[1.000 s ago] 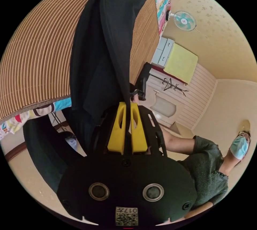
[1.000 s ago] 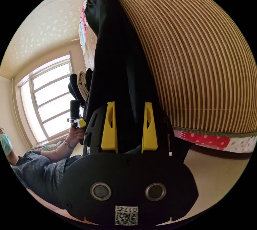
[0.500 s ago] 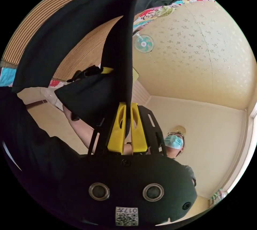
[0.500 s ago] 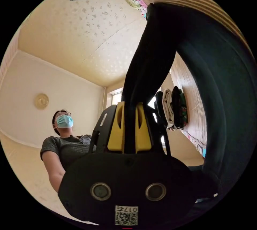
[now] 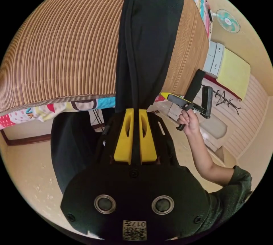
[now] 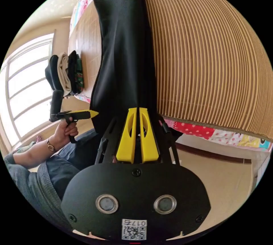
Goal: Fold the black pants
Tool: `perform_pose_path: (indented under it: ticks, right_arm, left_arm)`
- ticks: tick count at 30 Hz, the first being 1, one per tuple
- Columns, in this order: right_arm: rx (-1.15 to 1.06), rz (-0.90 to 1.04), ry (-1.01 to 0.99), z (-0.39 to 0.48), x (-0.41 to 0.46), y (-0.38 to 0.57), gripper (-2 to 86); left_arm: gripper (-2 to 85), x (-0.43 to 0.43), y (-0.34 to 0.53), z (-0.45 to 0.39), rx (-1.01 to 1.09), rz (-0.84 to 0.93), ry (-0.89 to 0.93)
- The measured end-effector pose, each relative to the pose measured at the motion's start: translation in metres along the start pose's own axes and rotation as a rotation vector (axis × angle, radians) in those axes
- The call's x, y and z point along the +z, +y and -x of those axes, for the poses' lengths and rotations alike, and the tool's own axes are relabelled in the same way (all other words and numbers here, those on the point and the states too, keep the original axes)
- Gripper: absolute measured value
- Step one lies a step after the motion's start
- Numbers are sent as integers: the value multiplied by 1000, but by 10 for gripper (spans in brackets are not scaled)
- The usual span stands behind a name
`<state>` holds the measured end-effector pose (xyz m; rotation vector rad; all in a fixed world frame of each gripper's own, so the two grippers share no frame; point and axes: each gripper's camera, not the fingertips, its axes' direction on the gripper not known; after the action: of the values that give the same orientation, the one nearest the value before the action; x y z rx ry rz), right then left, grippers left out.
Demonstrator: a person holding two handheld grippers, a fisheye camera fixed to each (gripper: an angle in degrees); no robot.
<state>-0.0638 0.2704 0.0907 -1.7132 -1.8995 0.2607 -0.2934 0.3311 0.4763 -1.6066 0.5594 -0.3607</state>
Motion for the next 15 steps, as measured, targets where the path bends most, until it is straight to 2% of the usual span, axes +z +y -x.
perform_pose_path:
  ticks: [3, 9, 12, 15]
  right_arm:
    - [55, 8, 37, 6, 14, -9, 15]
    - [62, -111, -36, 10, -13, -21, 52]
    - [56, -59, -90, 4, -17, -50, 83]
    - [-6, 94, -54, 5, 2, -78, 88]
  left_arm:
    - [60, 31, -4, -12, 11, 84, -1]
    - [79, 20, 2, -34, 66, -50, -20]
    - [84, 10, -14, -35, 53, -118, 12]
    - [87, 20, -33, -40, 60, -84, -16]
